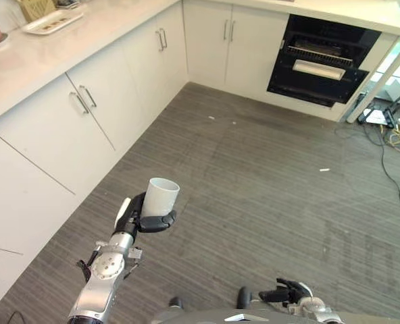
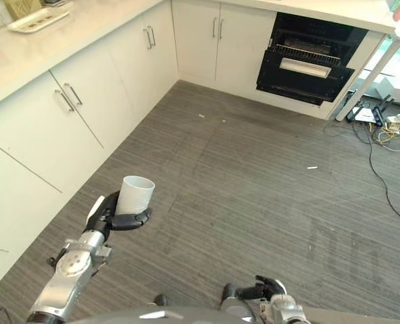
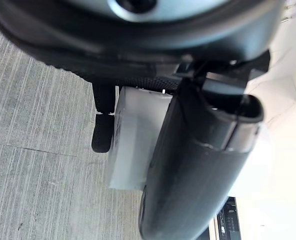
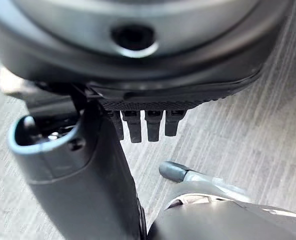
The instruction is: Place the dishes in the dishwasher.
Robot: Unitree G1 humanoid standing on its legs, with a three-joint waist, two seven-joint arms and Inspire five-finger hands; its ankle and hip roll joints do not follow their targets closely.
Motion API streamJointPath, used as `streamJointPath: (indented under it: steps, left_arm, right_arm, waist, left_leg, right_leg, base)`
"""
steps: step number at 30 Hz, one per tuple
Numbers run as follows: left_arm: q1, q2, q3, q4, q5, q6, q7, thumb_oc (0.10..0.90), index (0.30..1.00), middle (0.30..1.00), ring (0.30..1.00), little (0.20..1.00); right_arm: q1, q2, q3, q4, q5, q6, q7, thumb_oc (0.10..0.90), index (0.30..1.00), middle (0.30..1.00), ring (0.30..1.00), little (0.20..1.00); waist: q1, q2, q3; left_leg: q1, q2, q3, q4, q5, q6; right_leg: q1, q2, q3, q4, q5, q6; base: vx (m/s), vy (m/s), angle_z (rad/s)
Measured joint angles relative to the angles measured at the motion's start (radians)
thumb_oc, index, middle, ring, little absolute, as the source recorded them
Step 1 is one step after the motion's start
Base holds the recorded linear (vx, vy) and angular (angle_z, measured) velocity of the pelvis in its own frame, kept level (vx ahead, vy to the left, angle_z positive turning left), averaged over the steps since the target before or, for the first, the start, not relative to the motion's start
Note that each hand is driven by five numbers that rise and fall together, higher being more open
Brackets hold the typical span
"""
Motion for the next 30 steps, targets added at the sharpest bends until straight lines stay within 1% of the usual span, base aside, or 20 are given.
streamJointPath:
  steps: [2,4,6,8,10,12,13,14,15,16,17,18,19,21,23,24,25,27,29,30]
  left_arm:
    - [-0.007,0.006,0.003,-0.001,0.008,-0.003,0.003,0.4,0.3,0.3,0.3,0.3]
    - [-0.007,0.018,0.017,-0.002,0.01,-0.004,0.011,0.4,0.3,0.3,0.3,0.3]
    - [-0.019,0.029,0.032,-0.002,0.01,-0.006,0.037,0.4,0.3,0.3,0.3,0.3]
    - [-0.036,0.03,0.035,-0.001,0.009,-0.007,0.059,0.4,0.3,0.3,0.3,0.3]
    - [-0.065,0.026,0.029,0.017,0.009,-0.008,0.064,0.4,0.3,0.3,0.3,0.3]
    - [-0.072,0.025,0.027,0.019,0.01,-0.015,0.079,0.4,0.3,0.3,0.3,0.3]
    - [-0.062,0.019,0.027,0.018,0.01,-0.019,0.089,0.4,0.3,0.3,0.3,0.3]
    - [-0.058,-0.002,0.026,0.018,0.01,-0.022,0.094,0.4,0.3,0.3,0.3,0.3]
    - [-0.054,-0.018,0.021,0.017,0.01,-0.023,0.094,0.4,0.3,0.3,0.3,0.3]
    - [-0.054,-0.018,0.021,0.017,0.01,-0.023,0.094,0.4,0.3,0.3,0.3,0.3]
    - [-0.056,-0.014,0.009,0.015,0.009,-0.032,0.092,0.4,0.3,0.3,0.3,0.3]
    - [-0.044,-0.012,0.0,0.016,0.01,-0.032,0.087,0.4,0.3,0.3,0.3,0.3]
    - [-0.029,-0.022,0.0,0.013,0.009,-0.035,0.086,0.4,0.3,0.3,0.3,0.3]
    - [-0.007,-0.004,0.015,0.009,0.01,-0.042,0.082,0.4,0.3,0.3,0.3,0.3]
    - [0.015,0.012,0.052,0.006,0.01,-0.056,0.092,0.4,0.3,0.3,0.3,0.3]
    - [0.0,0.014,0.058,0.005,0.01,-0.056,0.1,0.4,0.3,0.3,0.3,0.3]
    - [-0.009,0.017,0.058,0.005,0.009,-0.06,0.107,0.4,0.3,0.3,0.3,0.3]
    - [-0.014,0.018,0.052,0.004,0.009,-0.064,0.107,0.4,0.3,0.3,0.3,0.3]
    - [-0.003,0.018,0.046,-0.01,0.009,-0.07,0.107,0.4,0.3,0.3,0.3,0.3]
    - [0.005,0.019,0.047,-0.017,0.009,-0.07,0.111,0.4,0.3,0.3,0.3,0.3]
  right_arm:
    - [-0.009,-0.024,-0.003,-0.045,0.001,-0.001,-0.008,0.8,0.9,0.9,0.9,0.9]
    - [-0.002,-0.025,0.009,-0.097,-0.001,-0.005,-0.012,0.8,0.9,0.9,0.9,0.9]
    - [0.004,-0.025,0.018,-0.202,-0.01,0.0,-0.015,0.8,0.9,0.9,0.9,0.9]
    - [0.02,-0.026,0.019,-0.309,-0.04,-0.007,-0.03,0.8,0.9,0.9,0.9,0.9]
    - [0.025,-0.025,0.02,-0.329,-0.04,-0.011,-0.039,0.8,0.9,0.9,0.9,0.9]
    - [0.027,-0.027,0.029,-0.329,-0.057,-0.01,-0.047,0.8,0.9,0.9,0.9,0.9]
    - [0.044,-0.03,0.058,-0.333,-0.097,-0.011,-0.061,0.8,0.9,0.9,0.9,0.9]
    - [0.053,-0.038,0.059,-0.335,-0.122,-0.011,-0.061,0.8,0.9,0.9,0.9,0.9]
    - [0.064,-0.047,0.058,-0.336,-0.131,-0.012,-0.061,0.8,0.9,0.9,0.9,0.9]
    - [0.064,-0.047,0.058,-0.336,-0.131,-0.012,-0.061,0.8,0.9,0.9,0.9,0.9]
    - [0.065,-0.048,0.059,-0.319,-0.138,-0.018,-0.062,0.8,0.9,0.9,0.9,0.9]
    - [0.066,-0.052,0.057,-0.315,-0.138,-0.021,-0.062,0.8,0.9,0.9,0.9,0.9]
    - [0.068,-0.066,0.056,-0.316,-0.138,-0.022,-0.062,0.8,0.9,0.9,0.9,0.9]
    - [0.066,-0.069,0.06,-0.32,-0.139,-0.027,-0.063,0.8,0.9,0.9,0.9,0.9]
    - [0.088,-0.13,0.121,-0.461,-0.211,-0.033,-0.068,0.8,0.9,0.9,0.9,0.9]
    - [0.076,-0.148,0.124,-0.486,-0.236,-0.041,-0.068,0.8,0.9,0.9,0.9,0.9]
    - [0.051,-0.138,0.116,-0.481,-0.24,-0.042,-0.08,0.8,0.9,0.9,0.9,0.9]
    - [0.019,-0.109,0.085,-0.444,-0.235,-0.043,-0.111,0.8,0.9,0.9,0.9,0.9]
    - [0.007,-0.098,0.057,-0.436,-0.233,-0.046,-0.139,0.8,0.9,0.9,0.9,0.9]
    - [-0.008,-0.103,0.056,-0.431,-0.232,-0.048,-0.143,0.8,0.9,0.9,0.9,0.9]
  waist:
    - [-0.015,0.008,0.014]
    - [-0.014,-0.002,0.009]
    - [-0.018,-0.013,0.02]
    - [-0.043,-0.018,0.042]
    - [-0.056,-0.027,0.049]
    - [-0.057,-0.036,0.054]
    - [-0.054,-0.04,0.049]
    - [-0.054,-0.014,0.046]
    - [-0.064,0.022,0.037]
    - [-0.064,0.022,0.037]
    - [-0.069,0.027,0.032]
    - [-0.069,0.01,0.025]
    - [-0.068,0.023,0.019]
    - [-0.055,0.003,0.008]
    - [-0.046,-0.018,0.0]
    - [-0.044,-0.041,0.011]
    - [-0.037,-0.071,0.022]
    - [-0.029,-0.111,0.027]
    - [0.01,-0.129,0.018]
    - [0.019,-0.11,0.029]
  left_leg:
    - [0.024,-0.017,0.002,0.003,-0.013,0.024]
    - [0.039,-0.044,0.004,-0.009,-0.019,0.051]
    - [0.029,-0.055,0.0,-0.014,-0.018,0.063]
    - [0.025,-0.064,-0.032,-0.018,-0.017,0.066]
    - [0.033,-0.079,-0.064,-0.027,-0.029,0.063]
    - [0.075,-0.091,-0.087,-0.044,-0.049,0.057]
    - [0.125,-0.084,-0.105,-0.047,-0.093,0.038]
    - [0.153,-0.049,-0.116,-0.038,-0.127,0.018]
    - [0.159,-0.003,-0.13,-0.009,-0.152,-0.011]
    - [0.159,-0.003,-0.13,-0.009,-0.152,-0.011]
    - [0.142,0.023,-0.128,0.085,-0.152,-0.052]
    - [0.121,0.029,-0.121,0.178,-0.114,-0.108]
    - [0.095,0.05,-0.118,0.272,-0.094,-0.115]
    - [0.031,0.068,-0.111,0.481,0.001,-0.154]
    - [-0.115,0.083,-0.171,0.779,0.302,-0.185]
    - [-0.195,0.088,-0.145,0.895,0.272,-0.211]
    - [-0.265,0.095,-0.088,0.95,0.141,-0.15]
    - [-0.34,0.104,0.019,0.889,0.004,-0.069]
    - [-0.376,0.071,0.05,0.601,-0.039,-0.018]
    - [-0.401,0.067,0.044,0.472,-0.002,-0.014]
  right_leg:
    - [-0.118,-0.072,-0.001,0.275,-0.022,0.03]
    - [-0.19,-0.09,0.005,0.359,-0.053,0.061]
    - [-0.242,-0.053,0.004,0.295,-0.075,0.051]
    - [-0.243,-0.007,-0.003,0.046,-0.064,0.049]
    - [-0.248,-0.018,-0.026,-0.158,-0.018,0.064]
    - [-0.247,-0.041,-0.08,-0.224,0.009,0.066]
    - [-0.215,-0.048,-0.114,-0.167,0.02,0.047]
    - [-0.205,-0.031,-0.113,-0.124,0.081,0.001]
    - [-0.205,-0.007,-0.12,-0.066,0.083,-0.006]
    - [-0.205,-0.007,-0.12,-0.066,0.083,-0.006]
    - [-0.192,0.007,-0.117,-0.008,0.058,-0.102]
    - [-0.169,0.002,-0.117,0.025,0.048,-0.161]
    - [-0.158,0.01,-0.119,0.053,0.077,-0.166]
    - [-0.103,0.037,-0.118,0.064,-0.009,-0.176]
    - [-0.029,0.065,-0.094,0.043,-0.066,-0.199]
    - [0.008,0.066,-0.083,0.008,-0.073,-0.203]
    - [0.064,0.067,-0.065,-0.045,-0.073,-0.202]
    - [0.165,0.069,-0.041,-0.139,-0.069,-0.193]
    - [0.222,0.068,0.007,-0.2,-0.076,-0.169]
    - [0.257,0.083,0.018,-0.209,-0.08,-0.149]
  base:
    - [0.1,0.05,0.04]
    - [0.26,-0.009,-0.1]
    - [0.27,-0.067,0.02]
    - [0.26,-0.101,0.39]
    - [0.31,-0.09,0.57]
    - [0.45,-0.114,0.44]
    - [0.44,-0.138,0.41]
    - [0.59,-0.238,0.54]
    - [0.27,-0.119,0.37]
    - [0.27,-0.121,0.54]
    - [0.22,-0.152,0.44]
    - [0.33,-0.227,0.42]
    - [0.33,-0.223,0.07]
    - [0.35,-0.298,-0.47]
    - [0.46,-0.284,-0.65]
    - [0.33,-0.016,-0.25]
    - [0.34,0.058,-0.26]
    - [0.29,0.103,-0.22]
    - [0.17,0.081,-0.67]
    - [0.57,0.219,-0.79]
